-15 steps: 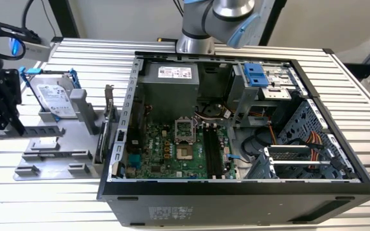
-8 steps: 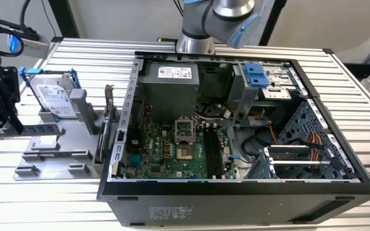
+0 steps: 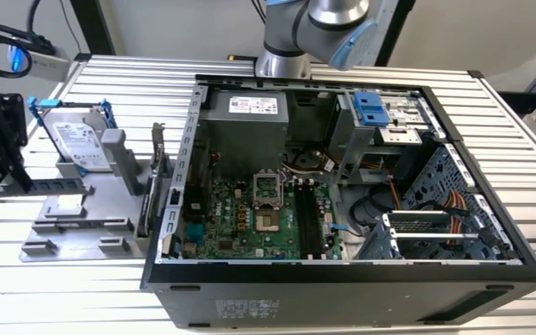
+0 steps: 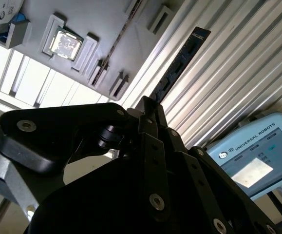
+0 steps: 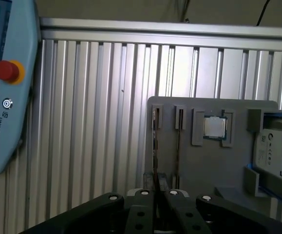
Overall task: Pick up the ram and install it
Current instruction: 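Pick up the ram and move it above insertion slot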
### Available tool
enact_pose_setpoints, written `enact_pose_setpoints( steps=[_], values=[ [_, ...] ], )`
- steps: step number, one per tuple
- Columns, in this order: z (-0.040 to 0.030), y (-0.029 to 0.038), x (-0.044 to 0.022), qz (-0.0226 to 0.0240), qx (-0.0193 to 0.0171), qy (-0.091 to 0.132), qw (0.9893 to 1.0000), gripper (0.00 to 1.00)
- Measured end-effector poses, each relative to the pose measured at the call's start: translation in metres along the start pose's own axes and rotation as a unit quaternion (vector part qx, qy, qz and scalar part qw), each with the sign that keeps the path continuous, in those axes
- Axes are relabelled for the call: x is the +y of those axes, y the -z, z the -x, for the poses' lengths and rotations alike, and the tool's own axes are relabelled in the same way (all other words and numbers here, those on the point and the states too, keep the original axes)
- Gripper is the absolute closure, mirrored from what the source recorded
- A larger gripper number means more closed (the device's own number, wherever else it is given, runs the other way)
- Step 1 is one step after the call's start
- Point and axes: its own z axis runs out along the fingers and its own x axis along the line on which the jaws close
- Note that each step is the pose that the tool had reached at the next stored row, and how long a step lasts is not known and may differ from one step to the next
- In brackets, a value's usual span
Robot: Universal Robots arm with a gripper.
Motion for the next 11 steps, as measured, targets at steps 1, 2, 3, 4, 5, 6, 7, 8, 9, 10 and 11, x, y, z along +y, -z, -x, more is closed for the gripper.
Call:
enact_pose_setpoints(
  steps=[1,2,3,4,5,6,7,8,9,10,11],
  values=[
    [0.0,0.0004,0.0,0.0,0.0,0.0,1.0,1.0],
    [-0.0001,0.0008,0.0,-0.0001,-0.0001,0.0,1.0,1.0],
    [-0.0001,0.0013,0.0,-0.0001,-0.0001,0.0,1.0,1.0],
    [-0.0001,0.0018,0.0,0.0,0.0,0.0,1.0,1.0],
    [-0.0002,0.0024,0.0,0.0,0.0,0.0,1.0,1.0],
    [-0.0002,0.0031,0.0001,0.0,0.0,0.0,1.0,1.0],
    [-0.0003,0.0038,0.0001,0.0,0.0,0.0,1.0,1.0],
    [-0.0003,0.0045,0.0001,0.0,0.0,0.0,1.0,1.0],
    [-0.0004,0.0054,0.0001,0.0,0.0,0.0,1.0,1.0],
    [-0.0004,0.0062,0.0001,0.0,0.0,0.0,1.0,1.0],
    [-0.0005,0.007,0.0001,0.0,0.0,0.0,1.0,1.0]
  ],
)
